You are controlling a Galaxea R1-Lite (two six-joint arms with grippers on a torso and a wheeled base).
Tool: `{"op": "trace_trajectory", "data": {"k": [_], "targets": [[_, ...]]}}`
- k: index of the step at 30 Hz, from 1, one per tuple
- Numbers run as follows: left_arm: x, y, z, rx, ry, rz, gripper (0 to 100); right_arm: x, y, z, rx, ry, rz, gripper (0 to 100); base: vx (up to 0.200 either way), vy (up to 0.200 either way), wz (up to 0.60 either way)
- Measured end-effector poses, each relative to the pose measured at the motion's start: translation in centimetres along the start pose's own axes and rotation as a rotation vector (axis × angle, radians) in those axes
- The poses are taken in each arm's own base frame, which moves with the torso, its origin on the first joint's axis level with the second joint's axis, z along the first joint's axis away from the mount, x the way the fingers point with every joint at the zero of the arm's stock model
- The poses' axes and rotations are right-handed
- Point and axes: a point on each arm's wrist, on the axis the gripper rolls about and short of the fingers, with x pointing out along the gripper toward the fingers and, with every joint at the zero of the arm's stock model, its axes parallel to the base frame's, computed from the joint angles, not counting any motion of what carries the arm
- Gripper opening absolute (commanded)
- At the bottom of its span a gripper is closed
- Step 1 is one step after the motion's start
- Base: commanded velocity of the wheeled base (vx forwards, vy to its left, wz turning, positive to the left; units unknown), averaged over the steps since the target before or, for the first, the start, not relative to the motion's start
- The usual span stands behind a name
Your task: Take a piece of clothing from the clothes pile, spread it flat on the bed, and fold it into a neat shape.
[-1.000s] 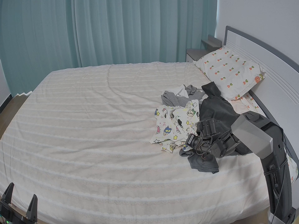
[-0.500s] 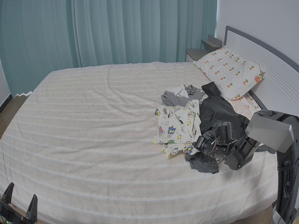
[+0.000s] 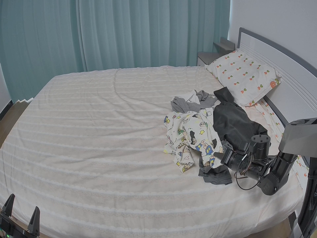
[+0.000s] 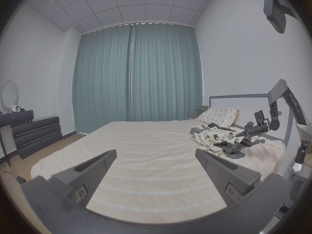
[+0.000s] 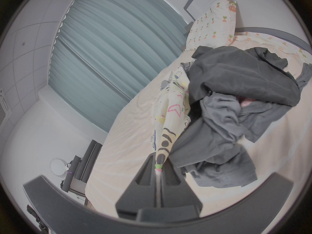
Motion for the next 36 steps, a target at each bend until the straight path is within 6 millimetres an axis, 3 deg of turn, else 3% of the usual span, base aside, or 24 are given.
{"op": "trace_trajectory", "data": {"k": [1, 2, 8, 13, 22, 36], "targets": [[0.0, 0.0, 0.0, 0.000, 0.000, 0.000, 100, 0.1, -0.5, -0.2, 0.001, 0.007, -0.014, 0, 0.000, 0.000, 0.00], [0.0, 0.0, 0.0, 0.000, 0.000, 0.000, 100, 0.2, -1.0, -0.3, 0.003, 0.014, -0.029, 100, 0.000, 0.000, 0.00], [0.0, 0.0, 0.0, -0.001, 0.000, 0.000, 100, 0.9, -3.7, -1.4, -0.011, 0.048, -0.102, 100, 0.000, 0.000, 0.00], [0.0, 0.0, 0.0, -0.003, 0.000, 0.000, 100, 0.9, -5.2, -1.1, -0.028, -0.002, -0.112, 100, 0.000, 0.000, 0.00], [0.0, 0.0, 0.0, -0.003, 0.000, 0.000, 100, 0.4, -4.1, -0.3, -0.067, -0.069, -0.044, 100, 0.000, 0.000, 0.00], [0.0, 0.0, 0.0, -0.005, 0.001, -0.002, 100, 3.0, -3.7, -3.2, -0.092, 0.010, -0.009, 100, 0.000, 0.000, 0.00]]}}
